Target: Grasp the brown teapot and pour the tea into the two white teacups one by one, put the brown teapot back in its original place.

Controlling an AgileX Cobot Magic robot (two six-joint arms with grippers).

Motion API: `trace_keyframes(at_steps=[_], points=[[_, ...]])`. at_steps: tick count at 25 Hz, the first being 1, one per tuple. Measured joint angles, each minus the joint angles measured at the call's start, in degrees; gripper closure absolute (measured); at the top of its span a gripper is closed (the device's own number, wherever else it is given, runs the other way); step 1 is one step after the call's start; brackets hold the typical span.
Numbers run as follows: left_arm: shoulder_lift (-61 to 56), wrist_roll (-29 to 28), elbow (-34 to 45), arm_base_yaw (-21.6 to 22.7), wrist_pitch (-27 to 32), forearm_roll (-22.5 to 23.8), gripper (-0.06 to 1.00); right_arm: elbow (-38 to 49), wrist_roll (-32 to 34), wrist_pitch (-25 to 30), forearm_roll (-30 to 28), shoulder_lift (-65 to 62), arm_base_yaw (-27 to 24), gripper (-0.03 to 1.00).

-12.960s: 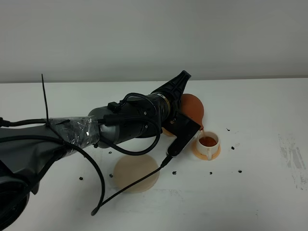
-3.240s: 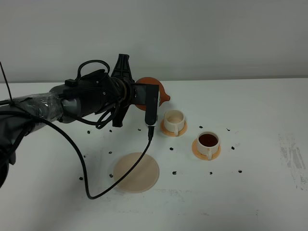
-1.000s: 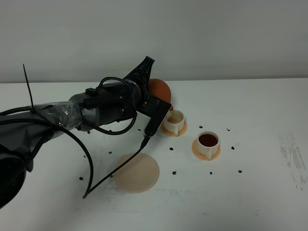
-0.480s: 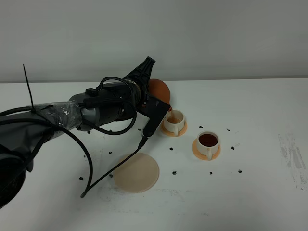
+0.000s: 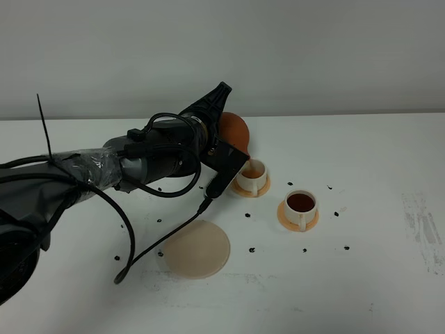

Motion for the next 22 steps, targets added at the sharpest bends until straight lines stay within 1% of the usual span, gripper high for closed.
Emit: trace_keyframes(at_steps=[22], points=[[0.0, 0.0, 0.0, 0.0, -0.1, 5.5, 0.82, 0.0, 0.0, 0.0, 0.0, 0.0, 0.0, 0.76]])
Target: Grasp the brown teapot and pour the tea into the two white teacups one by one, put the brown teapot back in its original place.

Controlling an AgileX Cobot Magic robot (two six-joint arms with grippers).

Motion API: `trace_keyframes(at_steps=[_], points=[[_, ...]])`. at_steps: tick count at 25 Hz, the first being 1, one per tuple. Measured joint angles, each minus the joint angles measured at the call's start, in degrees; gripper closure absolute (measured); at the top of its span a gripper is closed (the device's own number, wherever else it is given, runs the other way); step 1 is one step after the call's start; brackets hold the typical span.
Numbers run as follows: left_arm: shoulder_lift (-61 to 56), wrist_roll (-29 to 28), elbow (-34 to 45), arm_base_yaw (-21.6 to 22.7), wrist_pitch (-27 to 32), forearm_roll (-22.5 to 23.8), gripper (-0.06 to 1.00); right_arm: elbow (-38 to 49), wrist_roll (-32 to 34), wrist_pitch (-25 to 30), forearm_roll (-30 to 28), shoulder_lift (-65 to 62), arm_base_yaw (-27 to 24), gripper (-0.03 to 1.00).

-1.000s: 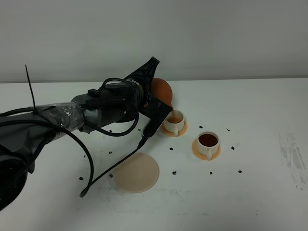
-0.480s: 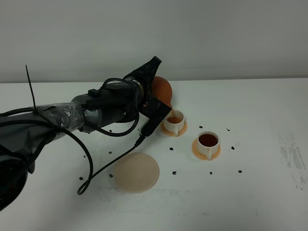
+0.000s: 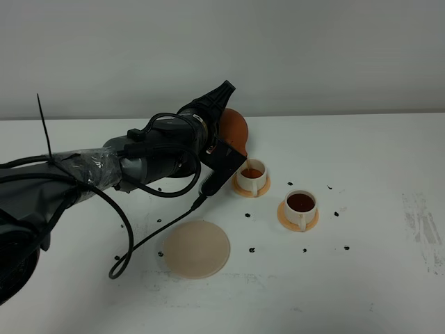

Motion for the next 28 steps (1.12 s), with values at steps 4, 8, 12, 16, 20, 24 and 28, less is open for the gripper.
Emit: trace_keyframes(at_steps=[4, 8, 12, 16, 20, 24, 28], points=[[0.0, 0.0, 0.0, 0.0, -0.3, 0.3, 0.82, 0.0, 0.0, 0.0, 0.0, 0.0, 0.0, 0.76], [0.0, 0.0, 0.0, 0.0, -0.8, 1.7, 0.82, 0.0, 0.0, 0.0, 0.0, 0.0, 0.0, 0.76], [0.0, 0.0, 0.0, 0.0, -1.5, 2.8, 0.82, 0.0, 0.0, 0.0, 0.0, 0.0, 0.0, 0.76], [0.0, -0.1, 0.0, 0.0, -1.6, 3.4, 0.82, 0.0, 0.0, 0.0, 0.0, 0.0, 0.0, 0.76], [0.0, -0.1, 0.0, 0.0, -1.6, 4.8, 0.82, 0.0, 0.0, 0.0, 0.0, 0.0, 0.0, 0.76], [0.0, -0.1, 0.0, 0.0, -2.1, 6.0, 0.82, 0.0, 0.0, 0.0, 0.0, 0.0, 0.0, 0.76], [0.1, -0.1, 0.0, 0.0, -2.6, 6.4, 0.82, 0.0, 0.0, 0.0, 0.0, 0.0, 0.0, 0.76]])
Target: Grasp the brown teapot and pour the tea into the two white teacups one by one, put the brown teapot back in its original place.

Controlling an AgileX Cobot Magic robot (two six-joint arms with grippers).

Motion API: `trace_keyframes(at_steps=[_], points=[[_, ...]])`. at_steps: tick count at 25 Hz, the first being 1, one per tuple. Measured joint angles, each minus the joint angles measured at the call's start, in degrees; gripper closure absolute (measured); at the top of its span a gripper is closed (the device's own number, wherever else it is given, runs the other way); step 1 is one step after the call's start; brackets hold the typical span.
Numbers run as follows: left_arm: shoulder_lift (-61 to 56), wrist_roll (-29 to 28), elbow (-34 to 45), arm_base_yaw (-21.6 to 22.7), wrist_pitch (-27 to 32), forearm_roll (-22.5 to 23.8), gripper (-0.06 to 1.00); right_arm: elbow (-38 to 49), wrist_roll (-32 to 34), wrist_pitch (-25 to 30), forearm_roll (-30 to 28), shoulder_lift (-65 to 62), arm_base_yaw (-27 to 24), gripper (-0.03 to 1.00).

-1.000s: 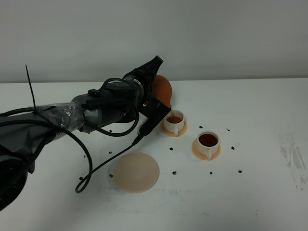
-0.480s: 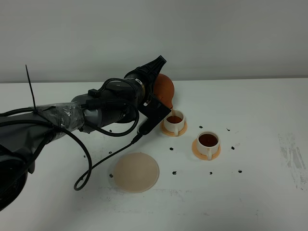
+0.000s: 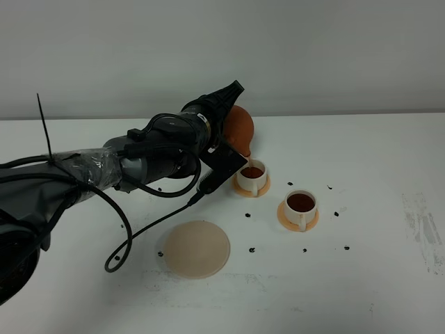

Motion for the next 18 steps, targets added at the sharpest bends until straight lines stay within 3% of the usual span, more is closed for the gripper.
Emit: trace_keyframes(at_steps=[18], points=[[1.1, 1.4, 0.0, 0.0, -0.3, 2.8, 0.82, 0.0, 0.0, 0.0, 0.0, 0.0, 0.0, 0.76]])
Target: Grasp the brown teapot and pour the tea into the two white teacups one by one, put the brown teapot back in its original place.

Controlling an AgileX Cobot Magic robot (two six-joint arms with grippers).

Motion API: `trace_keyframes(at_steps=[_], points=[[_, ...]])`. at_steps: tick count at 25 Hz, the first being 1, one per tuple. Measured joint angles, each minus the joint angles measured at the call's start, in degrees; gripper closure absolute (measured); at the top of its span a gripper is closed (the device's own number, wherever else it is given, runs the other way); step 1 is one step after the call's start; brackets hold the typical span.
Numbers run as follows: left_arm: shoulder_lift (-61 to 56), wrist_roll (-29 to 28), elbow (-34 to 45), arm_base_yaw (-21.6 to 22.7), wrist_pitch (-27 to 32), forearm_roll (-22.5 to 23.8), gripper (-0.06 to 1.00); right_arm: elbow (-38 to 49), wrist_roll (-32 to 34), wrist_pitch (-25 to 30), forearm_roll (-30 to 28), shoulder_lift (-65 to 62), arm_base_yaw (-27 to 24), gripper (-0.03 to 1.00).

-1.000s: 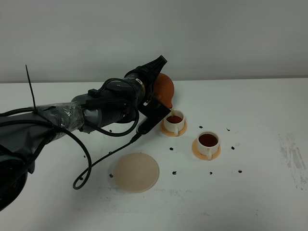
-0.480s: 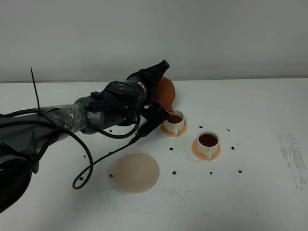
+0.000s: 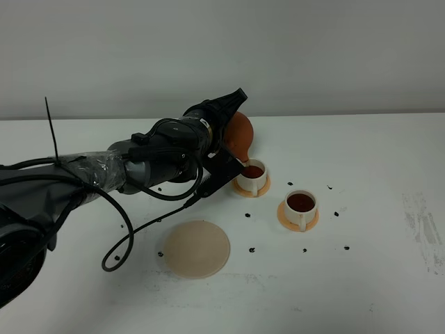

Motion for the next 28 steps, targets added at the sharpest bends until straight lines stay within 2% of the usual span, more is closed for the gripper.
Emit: trace_keyframes(at_steps=[28], points=[[0.0, 0.2, 0.0, -0.5, -0.1, 3.0, 0.82, 0.0, 0.0, 0.0, 0.0, 0.0, 0.0, 0.76]])
